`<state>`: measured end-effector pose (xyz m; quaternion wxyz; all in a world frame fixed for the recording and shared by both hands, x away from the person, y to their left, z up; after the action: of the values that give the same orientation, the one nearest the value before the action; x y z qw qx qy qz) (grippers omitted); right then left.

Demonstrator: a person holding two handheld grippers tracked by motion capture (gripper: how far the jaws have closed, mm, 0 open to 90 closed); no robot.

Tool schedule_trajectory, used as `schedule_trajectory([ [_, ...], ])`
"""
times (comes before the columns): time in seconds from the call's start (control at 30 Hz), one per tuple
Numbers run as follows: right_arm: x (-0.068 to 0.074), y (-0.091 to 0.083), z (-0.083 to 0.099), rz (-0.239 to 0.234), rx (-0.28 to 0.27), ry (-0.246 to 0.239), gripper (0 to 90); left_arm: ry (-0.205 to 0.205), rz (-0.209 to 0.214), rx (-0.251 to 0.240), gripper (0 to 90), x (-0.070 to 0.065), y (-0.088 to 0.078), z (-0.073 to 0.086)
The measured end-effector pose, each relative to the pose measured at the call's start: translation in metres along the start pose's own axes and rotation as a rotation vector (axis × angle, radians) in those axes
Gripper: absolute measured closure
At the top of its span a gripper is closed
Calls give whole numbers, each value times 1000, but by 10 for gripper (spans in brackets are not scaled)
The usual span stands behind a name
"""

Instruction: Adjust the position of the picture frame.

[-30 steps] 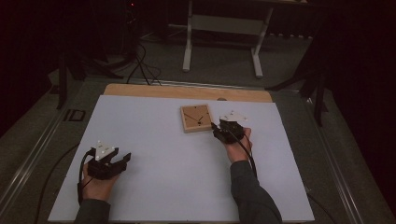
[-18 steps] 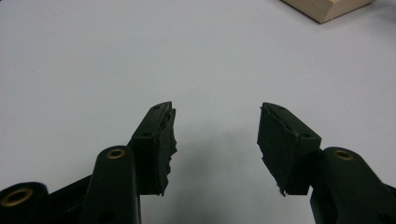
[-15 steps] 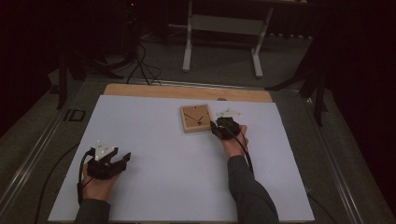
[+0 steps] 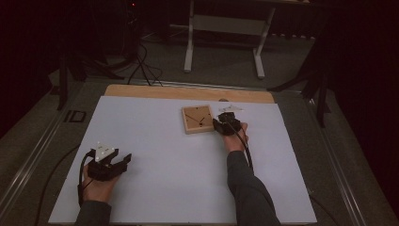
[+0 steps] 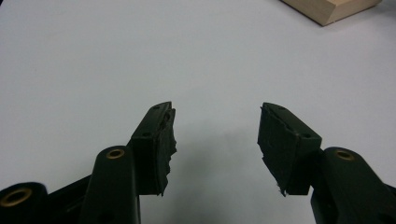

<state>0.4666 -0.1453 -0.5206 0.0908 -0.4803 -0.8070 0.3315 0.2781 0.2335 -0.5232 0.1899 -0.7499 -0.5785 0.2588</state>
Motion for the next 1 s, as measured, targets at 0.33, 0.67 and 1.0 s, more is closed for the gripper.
schedule_trajectory([
  [0.33, 3, 10, 3, -30, 13, 30, 678, 7, -4, 3, 455, -1, 1, 0],
  [0.67, 1, 14, -1, -68, 27, 64, 808, 10, -5, 4, 454, -2, 1, 1],
  [1.0, 6, 13, -3, -51, 42, 22, 811, 7, -11, 6, 454, -1, 1, 1],
])
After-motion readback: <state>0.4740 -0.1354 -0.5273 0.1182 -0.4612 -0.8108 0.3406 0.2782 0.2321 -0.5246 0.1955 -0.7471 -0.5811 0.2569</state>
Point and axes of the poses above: each handheld gripper's, and its own axes: y roughly forward along the jaws, z roughly out of its underside, x roughly to its left, the point moved 2 cm from there along y, roughly forward along the jaws, and after that the axes turned 10 degrees about -y, right-handed, at the moved point
